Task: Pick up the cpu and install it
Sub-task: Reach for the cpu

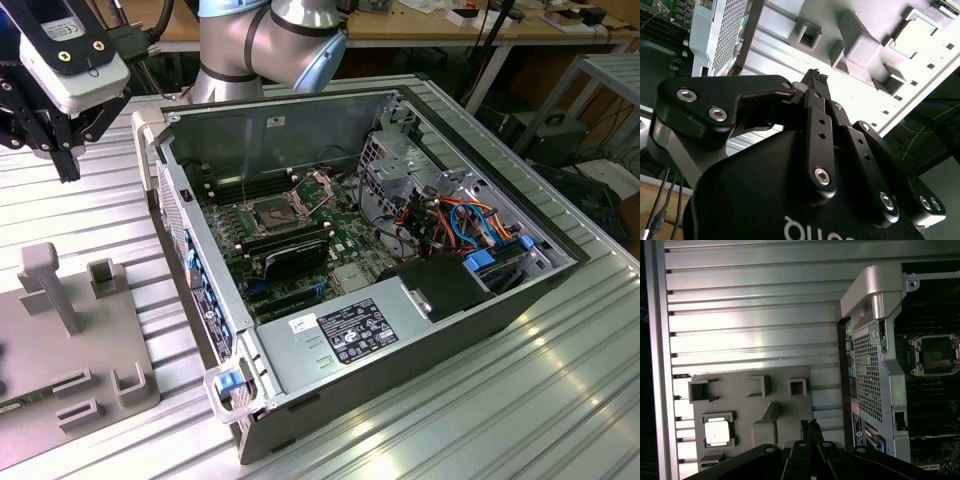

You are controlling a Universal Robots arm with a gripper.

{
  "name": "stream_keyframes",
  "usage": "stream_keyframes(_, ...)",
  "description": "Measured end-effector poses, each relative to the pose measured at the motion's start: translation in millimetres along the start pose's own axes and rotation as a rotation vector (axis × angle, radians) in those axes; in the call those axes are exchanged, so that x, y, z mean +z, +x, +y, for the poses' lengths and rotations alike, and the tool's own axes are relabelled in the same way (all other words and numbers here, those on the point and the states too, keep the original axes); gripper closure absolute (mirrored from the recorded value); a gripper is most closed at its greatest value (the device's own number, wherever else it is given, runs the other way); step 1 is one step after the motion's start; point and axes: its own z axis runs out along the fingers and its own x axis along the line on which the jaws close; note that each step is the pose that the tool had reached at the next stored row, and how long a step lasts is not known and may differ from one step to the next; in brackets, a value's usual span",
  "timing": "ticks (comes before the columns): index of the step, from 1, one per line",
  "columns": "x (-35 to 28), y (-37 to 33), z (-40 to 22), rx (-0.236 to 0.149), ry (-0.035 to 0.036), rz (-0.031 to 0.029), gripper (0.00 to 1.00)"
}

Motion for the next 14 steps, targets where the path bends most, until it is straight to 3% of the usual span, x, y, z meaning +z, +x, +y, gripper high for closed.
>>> stream_keyframes(14,-0.4,13.1,-1.0,0.0,0.0,0.0,0.89)
